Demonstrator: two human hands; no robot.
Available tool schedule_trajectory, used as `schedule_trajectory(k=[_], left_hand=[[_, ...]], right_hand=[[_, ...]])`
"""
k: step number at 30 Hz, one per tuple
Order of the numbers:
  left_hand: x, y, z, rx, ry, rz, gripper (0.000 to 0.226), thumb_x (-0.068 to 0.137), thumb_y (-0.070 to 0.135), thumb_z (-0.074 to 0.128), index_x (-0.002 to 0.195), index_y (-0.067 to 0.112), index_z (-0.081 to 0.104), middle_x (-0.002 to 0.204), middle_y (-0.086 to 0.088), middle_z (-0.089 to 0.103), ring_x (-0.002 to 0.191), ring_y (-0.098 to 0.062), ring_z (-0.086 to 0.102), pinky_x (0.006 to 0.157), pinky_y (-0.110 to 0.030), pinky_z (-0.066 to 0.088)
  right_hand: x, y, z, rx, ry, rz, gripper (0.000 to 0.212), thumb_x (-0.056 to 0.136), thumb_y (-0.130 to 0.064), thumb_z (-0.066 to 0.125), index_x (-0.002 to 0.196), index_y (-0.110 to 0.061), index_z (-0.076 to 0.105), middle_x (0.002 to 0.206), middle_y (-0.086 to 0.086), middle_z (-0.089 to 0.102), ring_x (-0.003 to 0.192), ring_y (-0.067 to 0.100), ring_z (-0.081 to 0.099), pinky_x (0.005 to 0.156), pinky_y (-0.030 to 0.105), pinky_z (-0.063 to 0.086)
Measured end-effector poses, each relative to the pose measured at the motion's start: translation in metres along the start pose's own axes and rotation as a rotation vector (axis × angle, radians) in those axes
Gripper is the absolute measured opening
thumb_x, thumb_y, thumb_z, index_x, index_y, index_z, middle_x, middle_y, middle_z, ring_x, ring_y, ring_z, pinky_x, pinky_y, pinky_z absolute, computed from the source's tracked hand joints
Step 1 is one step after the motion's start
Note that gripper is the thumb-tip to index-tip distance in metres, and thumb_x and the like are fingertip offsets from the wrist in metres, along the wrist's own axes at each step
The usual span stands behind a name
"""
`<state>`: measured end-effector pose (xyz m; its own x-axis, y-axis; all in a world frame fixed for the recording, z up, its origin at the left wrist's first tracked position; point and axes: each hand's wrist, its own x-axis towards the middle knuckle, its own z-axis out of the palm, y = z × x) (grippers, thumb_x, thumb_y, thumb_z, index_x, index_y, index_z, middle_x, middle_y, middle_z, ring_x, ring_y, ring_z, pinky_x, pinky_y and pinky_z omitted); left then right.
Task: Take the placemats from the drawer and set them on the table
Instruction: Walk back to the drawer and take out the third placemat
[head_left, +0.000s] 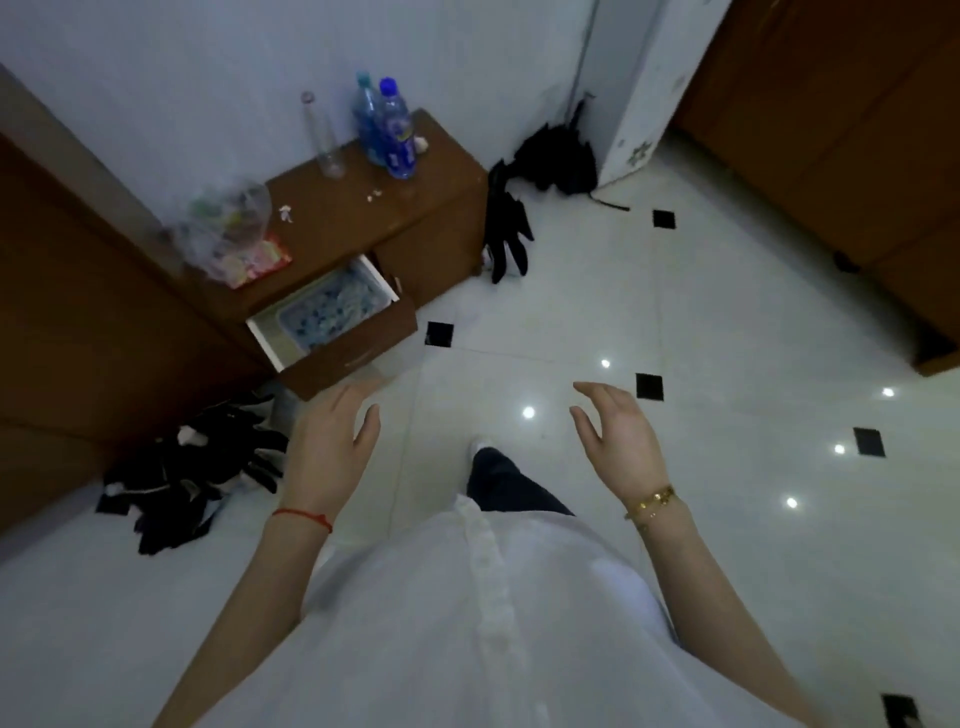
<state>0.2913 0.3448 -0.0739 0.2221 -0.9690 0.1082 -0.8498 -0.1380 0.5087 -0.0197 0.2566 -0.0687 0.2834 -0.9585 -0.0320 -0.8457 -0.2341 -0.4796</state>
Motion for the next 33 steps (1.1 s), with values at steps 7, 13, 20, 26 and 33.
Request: schedule_trajectory(k=[7,13,20,26,33], left_hand=[[0.058,-0.009,-0.004,-0.02,0.224,-0.226,0.026,0.091,0.01,0.06,0.117,0.007,0.064,0.113,-0.009,0.067,0.105,-0.023,0.061,0.096,-0.033,0.047],[0.082,-0.028,-0.01,-0.031,0.305,-0.402,0.029,0.092,0.01,0.059,0.12,0.005,0.063,0.116,-0.011,0.066,0.106,-0.024,0.061,0.095,-0.04,0.051],[0.118,-0.09,-0.026,-0.041,0.341,-0.565,0.031,0.093,0.011,0.056,0.124,0.007,0.06,0.119,-0.01,0.064,0.109,-0.023,0.058,0.096,-0.039,0.049],[0.169,-0.162,-0.051,-0.006,0.361,-0.588,0.03,0.091,0.009,0.06,0.121,0.004,0.062,0.111,-0.014,0.067,0.102,-0.028,0.063,0.092,-0.035,0.049],[0.227,-0.23,-0.046,-0.035,0.285,-0.647,0.033,0.093,0.012,0.058,0.125,0.006,0.058,0.117,-0.013,0.065,0.107,-0.029,0.061,0.093,-0.039,0.051]], right_hand=[[0.148,-0.029,-0.009,-0.044,-0.066,-0.299,0.032,0.096,-0.018,0.055,0.126,-0.006,0.058,0.122,0.009,0.063,0.116,0.025,0.055,0.098,0.032,0.045],[0.235,-0.062,0.017,-0.055,-0.155,-0.466,0.031,0.095,-0.016,0.057,0.124,-0.004,0.059,0.119,0.013,0.064,0.112,0.027,0.058,0.096,0.034,0.047],[0.303,-0.12,0.076,-0.066,-0.29,-0.519,0.03,0.094,-0.016,0.057,0.123,-0.007,0.058,0.117,0.013,0.064,0.108,0.03,0.059,0.09,0.039,0.049],[0.362,-0.185,0.13,-0.059,-0.341,-0.472,0.027,0.095,-0.017,0.055,0.119,-0.005,0.059,0.115,0.015,0.064,0.107,0.032,0.058,0.086,0.042,0.051],[0.437,-0.225,0.191,-0.125,-0.415,-0.388,0.031,0.096,-0.018,0.05,0.125,-0.007,0.055,0.119,0.016,0.06,0.108,0.034,0.056,0.082,0.042,0.052]])
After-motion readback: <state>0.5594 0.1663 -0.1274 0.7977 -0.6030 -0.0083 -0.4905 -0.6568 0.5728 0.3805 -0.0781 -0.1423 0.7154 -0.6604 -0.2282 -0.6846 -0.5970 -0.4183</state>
